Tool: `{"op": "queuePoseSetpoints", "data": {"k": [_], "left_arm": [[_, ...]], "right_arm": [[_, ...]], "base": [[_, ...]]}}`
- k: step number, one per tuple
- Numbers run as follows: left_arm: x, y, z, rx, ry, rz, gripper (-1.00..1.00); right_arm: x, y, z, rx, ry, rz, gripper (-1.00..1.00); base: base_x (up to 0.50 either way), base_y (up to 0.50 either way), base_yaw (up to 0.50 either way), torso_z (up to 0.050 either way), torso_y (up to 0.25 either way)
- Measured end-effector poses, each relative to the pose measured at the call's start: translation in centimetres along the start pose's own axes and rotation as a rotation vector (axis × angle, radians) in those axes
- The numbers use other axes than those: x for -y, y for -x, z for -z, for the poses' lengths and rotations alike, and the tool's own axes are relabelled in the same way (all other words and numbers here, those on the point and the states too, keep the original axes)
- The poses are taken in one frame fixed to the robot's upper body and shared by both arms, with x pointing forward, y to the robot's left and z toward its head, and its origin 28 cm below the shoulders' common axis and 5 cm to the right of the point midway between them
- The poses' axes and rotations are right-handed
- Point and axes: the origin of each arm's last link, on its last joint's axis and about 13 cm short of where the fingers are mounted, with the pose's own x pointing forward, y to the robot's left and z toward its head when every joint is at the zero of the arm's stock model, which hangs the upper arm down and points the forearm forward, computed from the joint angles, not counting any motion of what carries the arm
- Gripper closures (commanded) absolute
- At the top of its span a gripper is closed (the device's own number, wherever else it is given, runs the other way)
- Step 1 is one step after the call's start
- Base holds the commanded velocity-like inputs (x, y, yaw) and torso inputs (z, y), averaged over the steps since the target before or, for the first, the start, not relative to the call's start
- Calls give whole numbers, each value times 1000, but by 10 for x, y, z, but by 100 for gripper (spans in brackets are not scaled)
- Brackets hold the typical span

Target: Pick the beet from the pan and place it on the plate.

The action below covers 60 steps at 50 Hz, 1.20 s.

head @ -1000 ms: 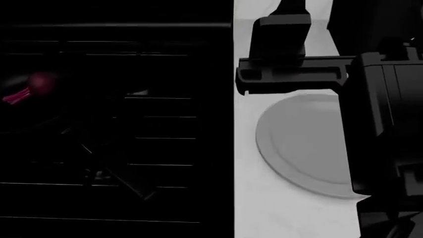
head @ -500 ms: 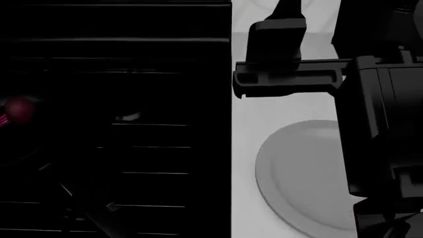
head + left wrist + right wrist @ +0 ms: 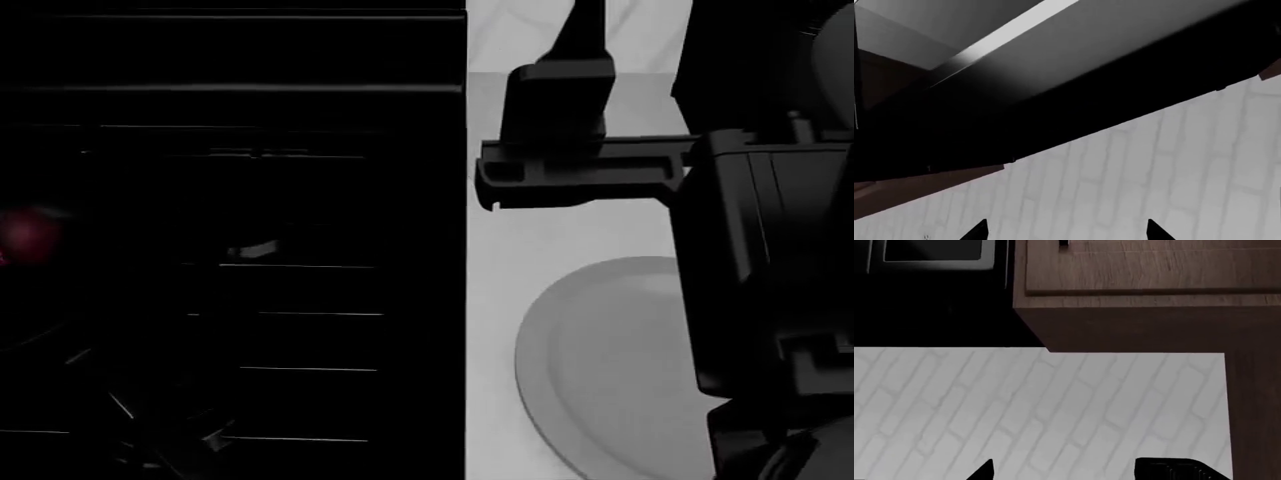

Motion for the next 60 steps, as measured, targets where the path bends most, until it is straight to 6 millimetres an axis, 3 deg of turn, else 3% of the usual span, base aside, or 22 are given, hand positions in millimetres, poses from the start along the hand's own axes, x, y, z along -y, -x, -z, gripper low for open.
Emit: {"op": "queuePoseSetpoints", "data": {"k": [17, 43, 60], "left_arm": [[-34, -24, 1, -221, -59, 261, -100], [-63, -43, 51, -602, -55, 689, -100], [-70, -40, 67, -689, -59, 895, -100]], "right_arm": [[1, -6, 20, -47, -19, -1, -100], [-2, -6, 35, -92, -30, -11, -100], [-5, -3, 38, -107, -16, -7, -100]], "base": [[0, 0, 0, 0, 0], [0, 0, 0, 0, 0], [0, 0, 0, 0, 1]]}}
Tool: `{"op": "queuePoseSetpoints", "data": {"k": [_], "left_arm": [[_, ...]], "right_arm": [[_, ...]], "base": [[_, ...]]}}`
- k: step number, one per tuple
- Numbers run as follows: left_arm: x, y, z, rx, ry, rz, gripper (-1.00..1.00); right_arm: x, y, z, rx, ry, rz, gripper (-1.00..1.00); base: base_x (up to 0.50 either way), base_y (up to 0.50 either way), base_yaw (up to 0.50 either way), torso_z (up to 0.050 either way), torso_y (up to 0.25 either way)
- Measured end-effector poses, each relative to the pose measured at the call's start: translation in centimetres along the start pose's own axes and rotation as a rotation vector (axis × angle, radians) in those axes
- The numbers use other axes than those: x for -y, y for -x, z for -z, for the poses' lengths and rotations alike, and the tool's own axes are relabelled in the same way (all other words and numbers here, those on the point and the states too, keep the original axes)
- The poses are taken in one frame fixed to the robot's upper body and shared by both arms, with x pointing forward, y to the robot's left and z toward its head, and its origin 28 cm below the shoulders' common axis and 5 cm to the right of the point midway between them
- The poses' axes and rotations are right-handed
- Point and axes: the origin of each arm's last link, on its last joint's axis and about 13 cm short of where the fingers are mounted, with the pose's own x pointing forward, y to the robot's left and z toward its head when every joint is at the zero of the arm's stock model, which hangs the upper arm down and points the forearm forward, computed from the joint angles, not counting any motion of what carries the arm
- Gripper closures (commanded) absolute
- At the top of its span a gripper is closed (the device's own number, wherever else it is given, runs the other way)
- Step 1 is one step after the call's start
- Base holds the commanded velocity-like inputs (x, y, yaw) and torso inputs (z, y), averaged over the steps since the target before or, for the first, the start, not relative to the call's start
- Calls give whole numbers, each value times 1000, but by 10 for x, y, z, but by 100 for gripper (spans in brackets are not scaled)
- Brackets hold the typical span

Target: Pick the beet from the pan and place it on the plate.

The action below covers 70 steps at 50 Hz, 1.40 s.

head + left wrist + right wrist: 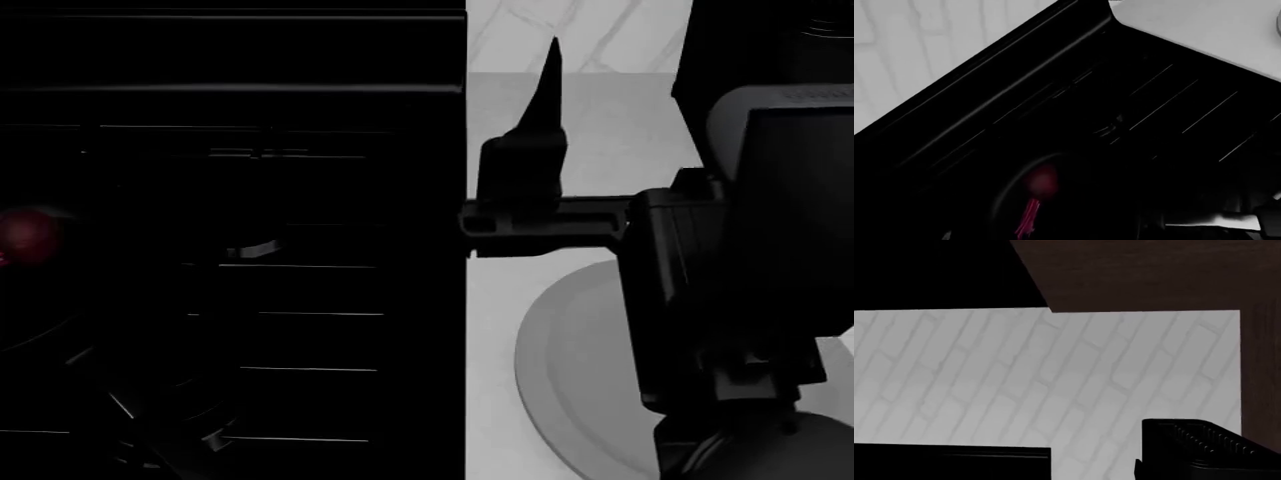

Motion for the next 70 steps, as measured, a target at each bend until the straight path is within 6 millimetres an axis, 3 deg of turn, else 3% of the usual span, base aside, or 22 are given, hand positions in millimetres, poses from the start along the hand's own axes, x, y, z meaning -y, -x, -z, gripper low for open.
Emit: {"op": "queuePoseSetpoints", "data": {"k": [30, 70], "left_arm": [[-30, -14, 9, -48, -60, 40, -100], [-54, -73, -5, -49, -110, 54, -100]], "right_arm": [[-5, 2, 12, -39, 23, 20, -100], [0, -4, 30, -91, 34, 52, -100]], "base": [[0, 0, 0, 0, 0], [0, 0, 0, 0, 0]]}}
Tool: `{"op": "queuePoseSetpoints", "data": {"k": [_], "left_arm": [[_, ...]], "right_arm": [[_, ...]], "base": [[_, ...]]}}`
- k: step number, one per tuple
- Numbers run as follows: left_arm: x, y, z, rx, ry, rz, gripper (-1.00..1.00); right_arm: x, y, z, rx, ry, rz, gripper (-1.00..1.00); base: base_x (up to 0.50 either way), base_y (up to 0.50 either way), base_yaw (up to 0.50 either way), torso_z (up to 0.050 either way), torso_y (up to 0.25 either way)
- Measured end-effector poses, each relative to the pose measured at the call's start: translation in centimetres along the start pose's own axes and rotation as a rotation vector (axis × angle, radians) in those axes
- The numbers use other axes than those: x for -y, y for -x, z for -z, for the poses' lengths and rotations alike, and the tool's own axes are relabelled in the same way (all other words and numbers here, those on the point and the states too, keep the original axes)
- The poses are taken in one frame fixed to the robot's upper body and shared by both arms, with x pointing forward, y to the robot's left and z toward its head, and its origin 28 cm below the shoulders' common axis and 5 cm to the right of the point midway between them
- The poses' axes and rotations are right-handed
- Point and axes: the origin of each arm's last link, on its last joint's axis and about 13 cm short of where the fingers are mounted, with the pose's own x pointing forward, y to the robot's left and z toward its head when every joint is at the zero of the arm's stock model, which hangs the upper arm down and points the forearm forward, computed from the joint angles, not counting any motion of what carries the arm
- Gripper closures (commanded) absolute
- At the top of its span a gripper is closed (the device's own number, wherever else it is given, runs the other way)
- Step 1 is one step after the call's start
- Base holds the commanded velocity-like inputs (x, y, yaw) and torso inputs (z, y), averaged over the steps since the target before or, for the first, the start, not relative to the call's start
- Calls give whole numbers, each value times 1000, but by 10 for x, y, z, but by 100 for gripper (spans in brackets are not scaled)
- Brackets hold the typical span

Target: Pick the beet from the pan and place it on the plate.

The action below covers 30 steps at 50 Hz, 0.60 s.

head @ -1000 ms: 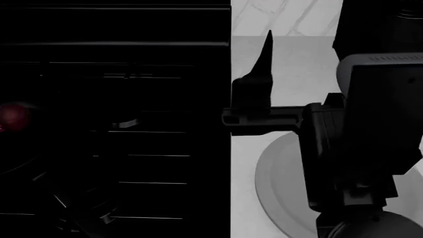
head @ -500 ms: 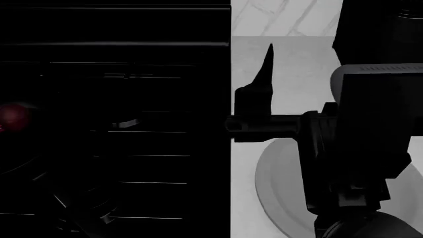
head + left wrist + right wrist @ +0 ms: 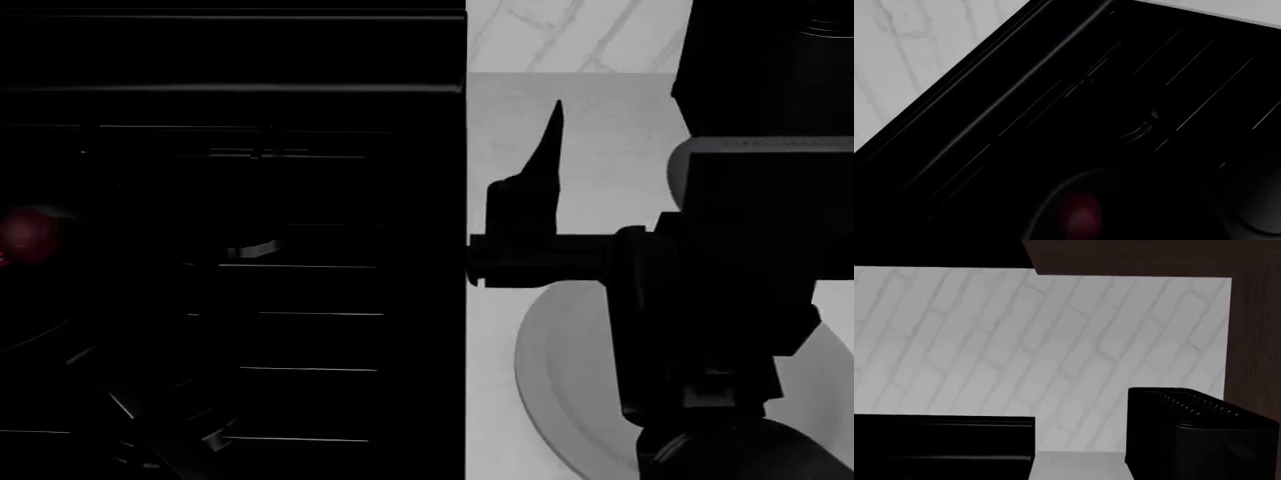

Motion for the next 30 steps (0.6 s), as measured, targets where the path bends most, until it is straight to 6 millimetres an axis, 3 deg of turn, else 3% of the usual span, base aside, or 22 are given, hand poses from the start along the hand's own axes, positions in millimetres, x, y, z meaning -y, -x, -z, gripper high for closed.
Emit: {"op": "queuePoseSetpoints", "data": {"k": [30], "left_arm": [[-4, -29, 6, -26, -13, 56, -100]], "right_arm": [[0, -3, 7, -21, 8, 14, -100]], "base": [[0, 0, 0, 0, 0]]}}
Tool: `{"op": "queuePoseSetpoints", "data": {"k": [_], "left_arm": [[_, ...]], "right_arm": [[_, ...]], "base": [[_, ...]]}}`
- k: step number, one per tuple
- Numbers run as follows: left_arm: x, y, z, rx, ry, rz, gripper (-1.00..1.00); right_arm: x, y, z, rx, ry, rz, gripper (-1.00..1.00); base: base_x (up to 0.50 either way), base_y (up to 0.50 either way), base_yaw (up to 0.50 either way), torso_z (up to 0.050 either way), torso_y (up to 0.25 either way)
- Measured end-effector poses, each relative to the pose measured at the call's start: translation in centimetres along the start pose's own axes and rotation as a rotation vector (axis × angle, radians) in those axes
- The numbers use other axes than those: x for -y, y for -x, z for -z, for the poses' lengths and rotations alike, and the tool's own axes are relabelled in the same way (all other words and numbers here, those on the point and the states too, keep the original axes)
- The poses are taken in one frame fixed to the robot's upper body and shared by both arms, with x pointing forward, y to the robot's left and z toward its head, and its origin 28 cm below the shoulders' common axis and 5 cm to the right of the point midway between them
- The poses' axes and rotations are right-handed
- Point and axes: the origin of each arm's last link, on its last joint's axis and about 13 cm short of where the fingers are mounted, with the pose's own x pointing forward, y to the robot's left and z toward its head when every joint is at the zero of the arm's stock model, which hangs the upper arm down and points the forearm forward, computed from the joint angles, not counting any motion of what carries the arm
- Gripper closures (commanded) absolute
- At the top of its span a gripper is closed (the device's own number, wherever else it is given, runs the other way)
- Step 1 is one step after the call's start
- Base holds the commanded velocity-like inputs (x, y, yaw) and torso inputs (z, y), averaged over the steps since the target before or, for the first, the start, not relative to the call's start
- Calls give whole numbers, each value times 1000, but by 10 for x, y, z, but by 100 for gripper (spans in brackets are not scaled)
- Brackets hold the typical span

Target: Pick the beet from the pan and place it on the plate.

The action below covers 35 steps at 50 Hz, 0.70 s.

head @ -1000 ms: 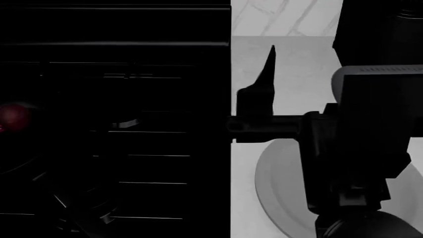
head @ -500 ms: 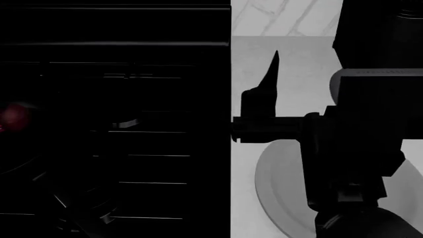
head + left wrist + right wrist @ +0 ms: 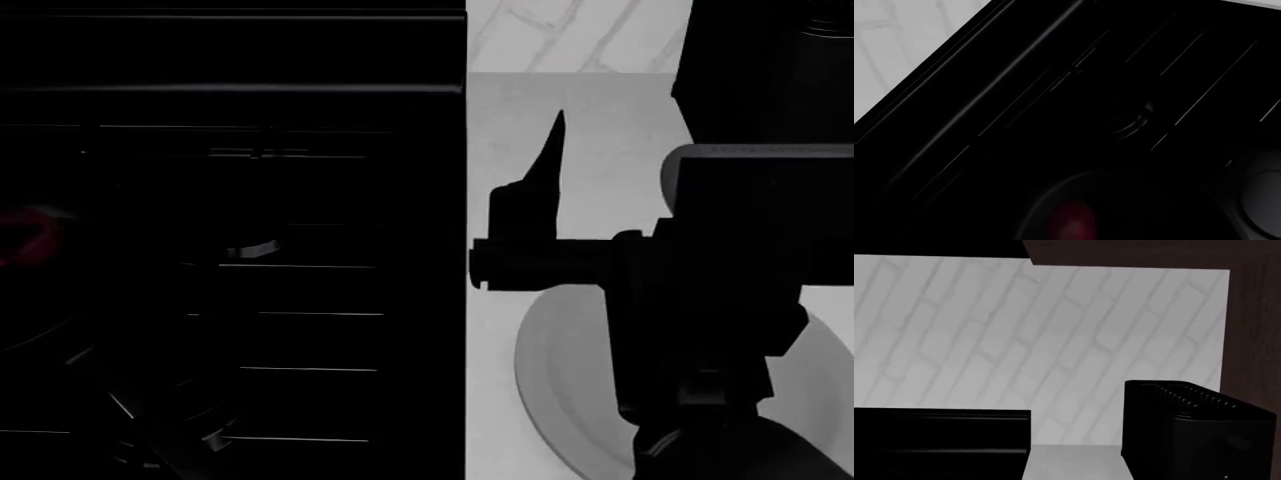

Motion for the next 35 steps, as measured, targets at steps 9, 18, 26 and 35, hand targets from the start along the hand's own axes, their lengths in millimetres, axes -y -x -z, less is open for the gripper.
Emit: {"op": "queuePoseSetpoints", "data": {"k": [9, 18, 26, 35], "left_arm": [[0, -6, 3, -10, -6, 17, -100], [0, -13, 6, -25, -12, 31, -100], [0, -19, 10, -39, -14, 42, -100], [0, -25, 14, -51, -16, 54, -100]], "right_arm": [[0, 0, 1, -5, 2, 3, -100], [0, -1, 4, -11, 1, 6, -100], [0, -2, 6, -18, 1, 9, -100], [0, -4, 8, -25, 0, 10, -100]], "base": [[0, 0, 0, 0, 0], [0, 0, 0, 0, 0], [0, 0, 0, 0, 0], [0, 0, 0, 0, 0]]}}
